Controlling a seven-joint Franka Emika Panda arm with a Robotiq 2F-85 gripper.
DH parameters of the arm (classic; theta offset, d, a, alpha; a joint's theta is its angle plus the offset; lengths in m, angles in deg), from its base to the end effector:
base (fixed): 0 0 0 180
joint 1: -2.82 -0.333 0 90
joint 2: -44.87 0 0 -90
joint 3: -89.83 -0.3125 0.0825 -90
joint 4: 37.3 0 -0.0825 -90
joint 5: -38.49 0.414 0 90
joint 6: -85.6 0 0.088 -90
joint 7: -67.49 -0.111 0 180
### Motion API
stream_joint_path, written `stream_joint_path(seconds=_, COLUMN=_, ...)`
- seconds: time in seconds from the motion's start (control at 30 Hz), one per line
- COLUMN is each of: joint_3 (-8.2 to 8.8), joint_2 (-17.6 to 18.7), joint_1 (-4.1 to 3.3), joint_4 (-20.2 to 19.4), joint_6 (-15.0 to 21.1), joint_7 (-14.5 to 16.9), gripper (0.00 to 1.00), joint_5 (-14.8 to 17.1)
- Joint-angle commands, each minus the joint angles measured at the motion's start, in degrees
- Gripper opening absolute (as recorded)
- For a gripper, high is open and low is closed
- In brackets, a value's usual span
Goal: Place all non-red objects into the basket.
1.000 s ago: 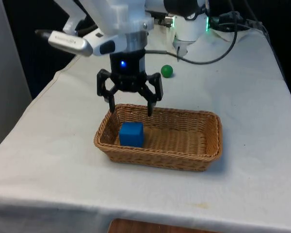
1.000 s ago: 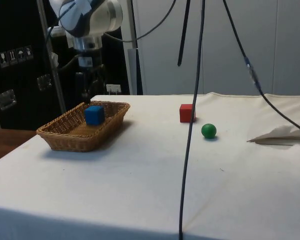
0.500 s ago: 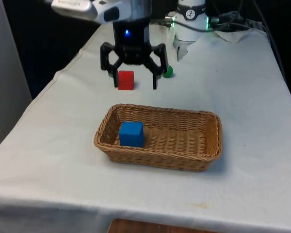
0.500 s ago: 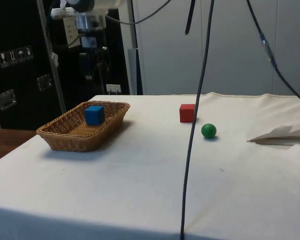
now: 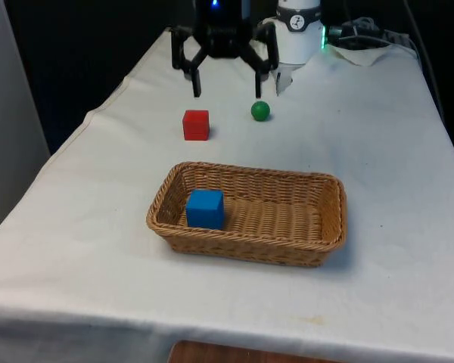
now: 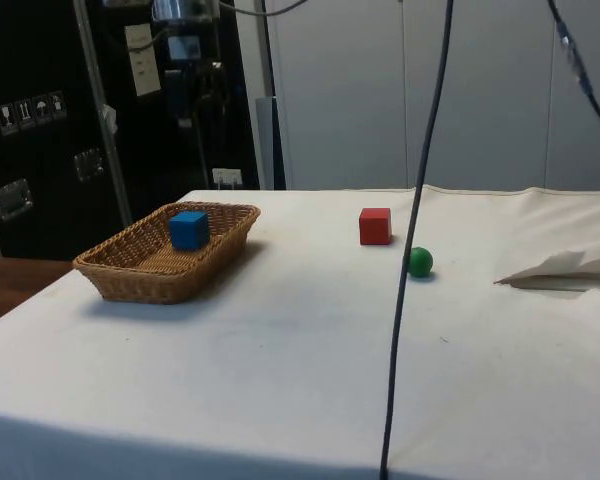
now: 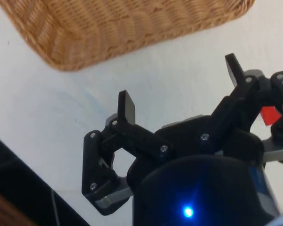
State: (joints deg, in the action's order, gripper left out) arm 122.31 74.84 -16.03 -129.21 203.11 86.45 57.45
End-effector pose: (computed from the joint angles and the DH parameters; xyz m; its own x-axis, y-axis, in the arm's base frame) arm 0.6974 -0.1006 0.3431 0.9998 0.0032 0.0200 0.0036 -0.9998 -0.0175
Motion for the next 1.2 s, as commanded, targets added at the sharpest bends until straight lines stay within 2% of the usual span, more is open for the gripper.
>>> stream_joint_path(seconds=0.0, joint_3=0.34, joint_2=-1.7, joint_1=-0.8, joint_4=-1.2, joint_6=-0.3, joint_7=-0.7, gripper=1.0, joint_5=-1.1)
stream_joint_path(seconds=0.17, joint_3=0.06, joint_2=-5.7, joint_1=-1.49, joint_4=-3.6, joint_6=-1.7, joint_7=-1.7, gripper=1.0, joint_5=-3.3)
stream_joint_path(seconds=0.2, joint_3=-0.34, joint_2=-4.7, joint_1=-0.92, joint_4=-2.7, joint_6=-1.8, joint_7=-1.3, gripper=1.0, joint_5=-2.6)
stream_joint_path(seconds=0.23, joint_3=0.06, joint_2=-6.4, joint_1=-1.6, joint_4=-4.0, joint_6=-1.8, joint_7=-1.8, gripper=1.0, joint_5=-3.7)
stream_joint_path(seconds=0.47, joint_3=-0.29, joint_2=-11.6, joint_1=-2.35, joint_4=-7.3, joint_6=-3.3, joint_7=-2.8, gripper=1.0, joint_5=-6.2)
stream_joint_path(seconds=0.5, joint_3=-0.69, joint_2=-10.5, joint_1=-1.72, joint_4=-6.2, joint_6=-3.6, joint_7=-2.3, gripper=1.0, joint_5=-5.4)
stream_joint_path(seconds=0.53, joint_3=-0.34, joint_2=-12.1, joint_1=-2.41, joint_4=-7.6, joint_6=-3.5, joint_7=-3.0, gripper=1.0, joint_5=-6.5)
stream_joint_path(seconds=0.6, joint_3=-0.57, joint_2=-13.3, joint_1=-2.46, joint_4=-8.4, joint_6=-3.8, joint_7=-3.3, gripper=1.0, joint_5=-7.0)
stream_joint_path(seconds=0.8, joint_3=-1.66, joint_2=-17.4, joint_1=-2.46, joint_4=-11.5, joint_6=-4.2, joint_7=-4.4, gripper=1.0, joint_5=-9.0)
stream_joint_path(seconds=0.83, joint_3=-1.89, joint_2=-16.0, joint_1=-1.95, joint_4=-10.1, joint_6=-4.5, joint_7=-3.7, gripper=1.0, joint_5=-7.9)
stream_joint_path(seconds=0.87, joint_3=-1.83, joint_2=-18.0, joint_1=-2.46, joint_4=-12.1, joint_6=-4.1, joint_7=-4.6, gripper=1.0, joint_5=-9.2)
stream_joint_path(seconds=1.1, joint_3=-3.15, joint_2=-22.1, joint_1=-2.35, joint_4=-16.3, joint_6=-3.5, joint_7=-5.6, gripper=1.0, joint_5=-10.7)
stream_joint_path(seconds=1.13, joint_3=-3.27, joint_2=-20.9, joint_1=-1.95, joint_4=-15.0, joint_6=-4.4, joint_7=-4.8, gripper=1.0, joint_5=-9.7)
stream_joint_path(seconds=1.17, joint_3=-3.44, joint_2=-23.0, joint_1=-2.29, joint_4=-17.4, joint_6=-3.3, joint_7=-5.7, gripper=1.0, joint_5=-11.0)
